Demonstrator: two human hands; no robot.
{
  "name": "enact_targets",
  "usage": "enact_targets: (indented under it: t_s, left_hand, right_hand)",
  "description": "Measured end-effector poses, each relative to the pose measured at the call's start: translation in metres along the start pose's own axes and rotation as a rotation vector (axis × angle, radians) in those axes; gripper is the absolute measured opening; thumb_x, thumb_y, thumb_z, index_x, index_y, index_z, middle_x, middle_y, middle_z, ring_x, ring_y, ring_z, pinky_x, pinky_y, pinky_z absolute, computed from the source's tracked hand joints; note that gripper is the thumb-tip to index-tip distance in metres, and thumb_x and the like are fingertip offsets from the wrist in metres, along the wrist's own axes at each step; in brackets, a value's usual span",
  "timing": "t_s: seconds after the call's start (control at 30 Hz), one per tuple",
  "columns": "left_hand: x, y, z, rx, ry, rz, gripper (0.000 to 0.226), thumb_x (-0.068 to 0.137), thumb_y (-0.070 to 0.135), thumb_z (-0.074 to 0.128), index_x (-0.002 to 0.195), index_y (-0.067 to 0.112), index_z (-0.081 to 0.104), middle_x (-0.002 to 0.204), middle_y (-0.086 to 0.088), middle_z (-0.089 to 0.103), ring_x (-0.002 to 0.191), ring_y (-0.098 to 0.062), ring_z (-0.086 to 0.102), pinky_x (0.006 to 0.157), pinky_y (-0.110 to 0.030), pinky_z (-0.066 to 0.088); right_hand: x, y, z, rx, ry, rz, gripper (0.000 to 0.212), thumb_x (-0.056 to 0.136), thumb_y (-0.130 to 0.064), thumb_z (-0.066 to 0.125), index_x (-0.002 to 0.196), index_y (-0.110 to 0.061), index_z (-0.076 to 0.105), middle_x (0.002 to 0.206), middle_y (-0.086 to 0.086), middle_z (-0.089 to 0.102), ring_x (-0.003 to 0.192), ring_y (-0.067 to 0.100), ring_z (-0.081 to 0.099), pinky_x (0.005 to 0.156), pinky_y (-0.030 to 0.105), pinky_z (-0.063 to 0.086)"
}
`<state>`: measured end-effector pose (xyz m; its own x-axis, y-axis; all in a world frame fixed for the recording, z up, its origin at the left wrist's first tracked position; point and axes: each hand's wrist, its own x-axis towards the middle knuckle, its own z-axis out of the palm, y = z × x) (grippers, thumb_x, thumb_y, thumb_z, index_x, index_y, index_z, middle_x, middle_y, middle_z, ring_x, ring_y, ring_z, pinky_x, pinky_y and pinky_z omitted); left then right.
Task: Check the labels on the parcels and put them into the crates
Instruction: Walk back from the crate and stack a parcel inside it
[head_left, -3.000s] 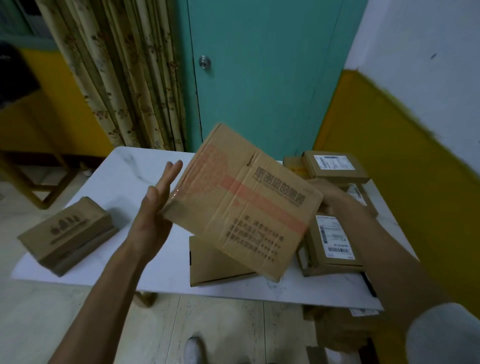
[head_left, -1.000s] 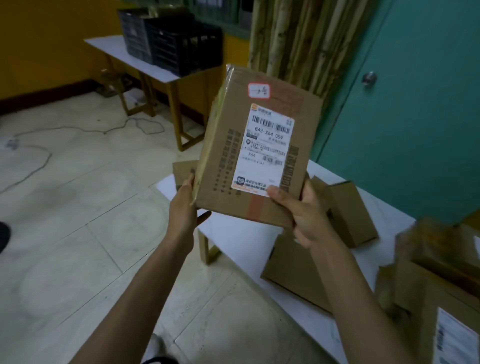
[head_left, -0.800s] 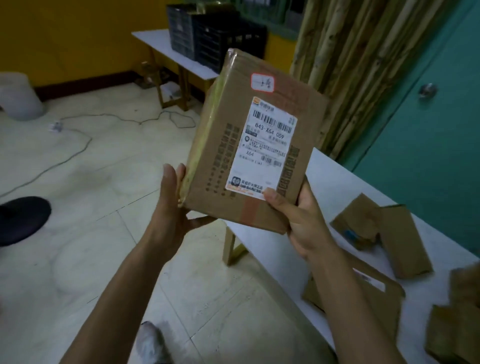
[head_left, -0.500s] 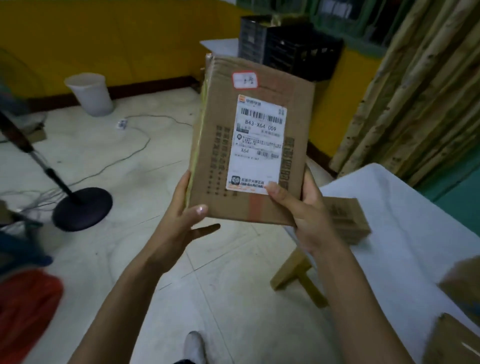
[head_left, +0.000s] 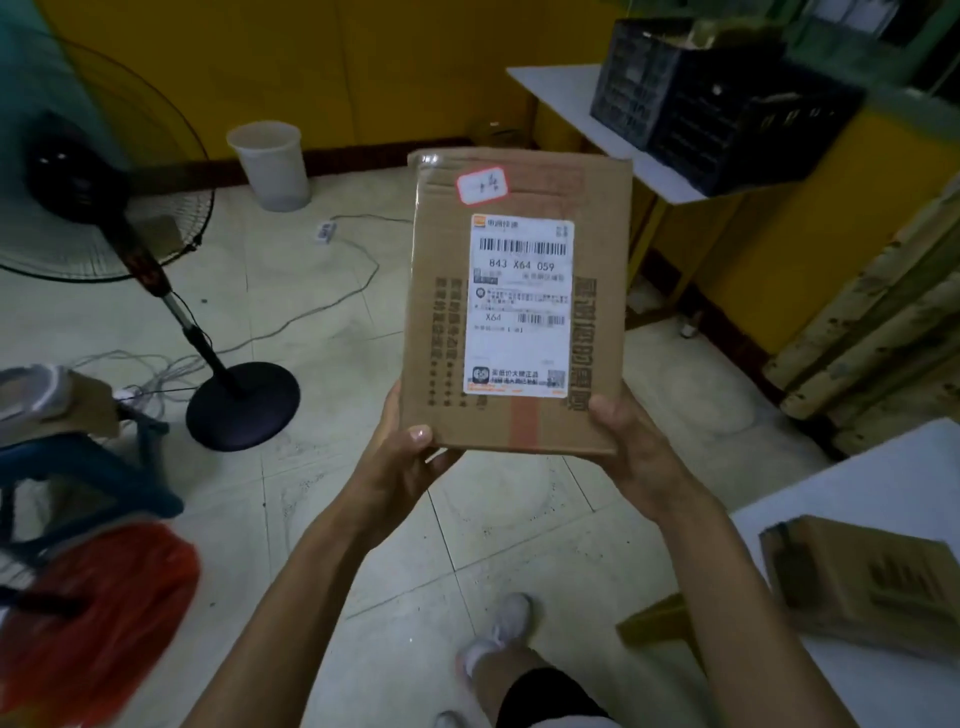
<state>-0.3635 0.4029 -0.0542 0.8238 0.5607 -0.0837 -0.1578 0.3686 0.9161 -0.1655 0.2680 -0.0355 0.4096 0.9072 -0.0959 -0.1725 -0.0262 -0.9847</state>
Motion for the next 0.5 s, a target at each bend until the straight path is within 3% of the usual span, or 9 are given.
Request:
enact_targets:
  t_s: [0.13, 0.27, 0.5]
  left_hand:
    - [0.051, 0.006, -0.042, 0.065, -0.004, -0.109, 0.086, 0.066, 0.035, 0.068, 0.143, 0.024, 0.032, 0.129, -0.006, 0.060, 0.116, -0.027, 0.060, 0.091, -0.033, 0.052]
    - [0.113, 0.020, -0.074, 0.117, -0.011, -0.126, 0.079, 0.072, 0.042, 0.078, 0.140, 0.027, 0.041, 0.132, -0.007, 0.058, 0.119, -0.027, 0.058, 0.090, -0.031, 0.051]
    - [0.250, 0.061, -0.106, 0.104, 0.008, -0.078, 0.061, 0.082, 0.018, 0.070, 0.137, 0.030, 0.048, 0.139, -0.008, 0.051, 0.125, -0.027, 0.053, 0.098, -0.035, 0.048]
  right_hand:
    - [0.064, 0.019, -0.002, 0.045, 0.052, -0.002, 0.073, 0.069, -0.042, 0.067, 0.138, -0.028, 0.046, 0.128, 0.001, 0.063, 0.114, 0.022, 0.062, 0.082, 0.035, 0.054]
    - [0.135, 0.034, -0.012, 0.151, 0.082, -0.010, 0.067, 0.070, -0.038, 0.069, 0.134, -0.029, 0.050, 0.127, 0.001, 0.063, 0.113, 0.022, 0.062, 0.078, 0.034, 0.055]
    - [0.267, 0.013, -0.040, 0.122, 0.088, -0.029, 0.053, 0.081, -0.035, 0.064, 0.132, -0.040, 0.052, 0.131, -0.006, 0.061, 0.119, 0.018, 0.060, 0.081, 0.031, 0.054]
